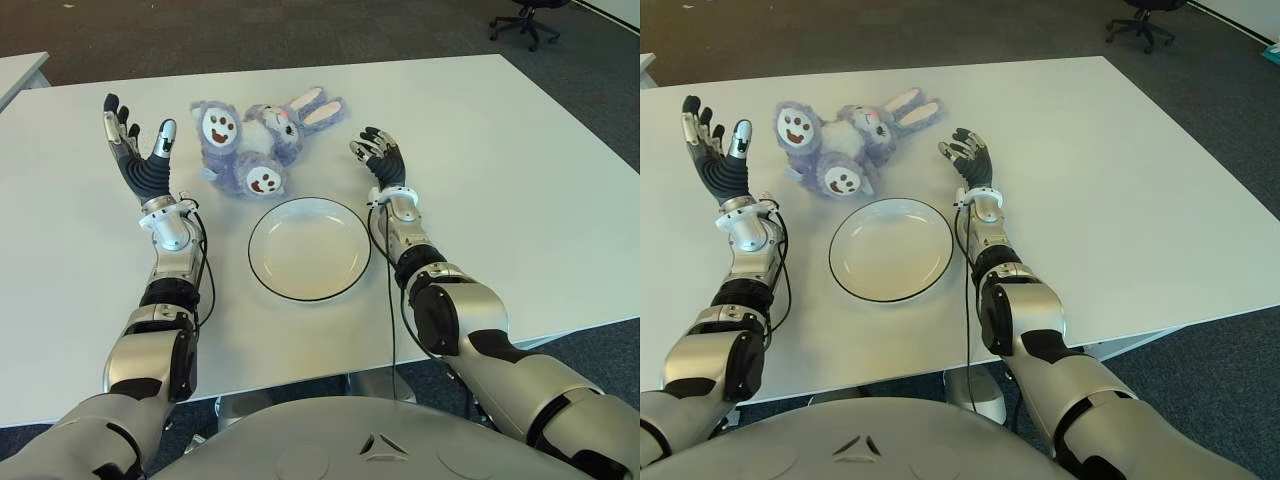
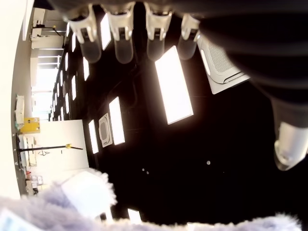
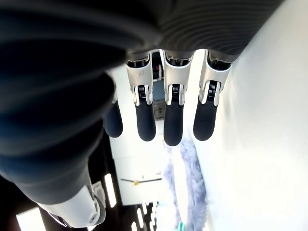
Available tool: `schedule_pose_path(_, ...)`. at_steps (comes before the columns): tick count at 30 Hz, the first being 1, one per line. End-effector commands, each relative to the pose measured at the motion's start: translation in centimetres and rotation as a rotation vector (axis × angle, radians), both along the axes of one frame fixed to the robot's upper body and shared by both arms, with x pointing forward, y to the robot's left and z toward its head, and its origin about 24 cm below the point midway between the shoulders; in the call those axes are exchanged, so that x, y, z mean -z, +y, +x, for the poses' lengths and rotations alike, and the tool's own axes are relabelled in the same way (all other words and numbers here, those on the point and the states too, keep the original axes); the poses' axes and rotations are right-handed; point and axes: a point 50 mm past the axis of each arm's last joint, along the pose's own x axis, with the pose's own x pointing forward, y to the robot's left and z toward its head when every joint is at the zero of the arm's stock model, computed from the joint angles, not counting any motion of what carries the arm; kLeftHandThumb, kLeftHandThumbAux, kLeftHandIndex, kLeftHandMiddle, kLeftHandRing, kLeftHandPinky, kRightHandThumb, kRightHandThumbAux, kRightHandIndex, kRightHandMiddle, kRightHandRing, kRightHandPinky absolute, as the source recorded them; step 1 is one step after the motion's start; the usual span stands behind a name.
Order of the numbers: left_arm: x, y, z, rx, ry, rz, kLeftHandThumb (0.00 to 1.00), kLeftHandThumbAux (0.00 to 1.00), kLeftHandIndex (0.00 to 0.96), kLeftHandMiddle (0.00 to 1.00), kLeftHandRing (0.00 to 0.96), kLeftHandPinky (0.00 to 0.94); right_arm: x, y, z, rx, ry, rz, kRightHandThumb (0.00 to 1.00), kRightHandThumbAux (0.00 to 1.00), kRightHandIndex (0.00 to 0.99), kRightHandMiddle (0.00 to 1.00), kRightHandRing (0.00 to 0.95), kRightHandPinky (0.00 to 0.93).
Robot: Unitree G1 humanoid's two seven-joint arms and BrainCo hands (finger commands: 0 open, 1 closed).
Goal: Put the doll into the plate.
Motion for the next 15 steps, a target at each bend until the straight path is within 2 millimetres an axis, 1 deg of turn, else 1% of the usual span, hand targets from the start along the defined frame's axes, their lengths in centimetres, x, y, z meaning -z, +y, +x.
schedule_pose_path(1,10.74,-1.62,-7.89,-0.014,0.446,-0.021,0.000,0.539,0.000,0.043,0.059,0.060,7.70,-0.87,-4.81,0.029,0.349,0.009,0.309,0.808,0.211,0.224,0.234,0.264)
schedule_pose_path(9,10.65,-1.76,-7.99,-0.013,0.441,0.029,0.000,0.538,0.000,0.032,0.042,0.034,7.71,-0.85,-4.81,0.026,0.350,0.004,0.291,0.804,0.208,0.217,0.226,0.258)
schedule_pose_path(15,10.65,-1.88,-8.08,-0.011,0.447,0.082,0.008,0.537,0.000,0.018,0.026,0.013,7.70,-0.83,-4.80,0.024,0.350,0.005,0.296,0.808,0.209,0.218,0.226,0.258)
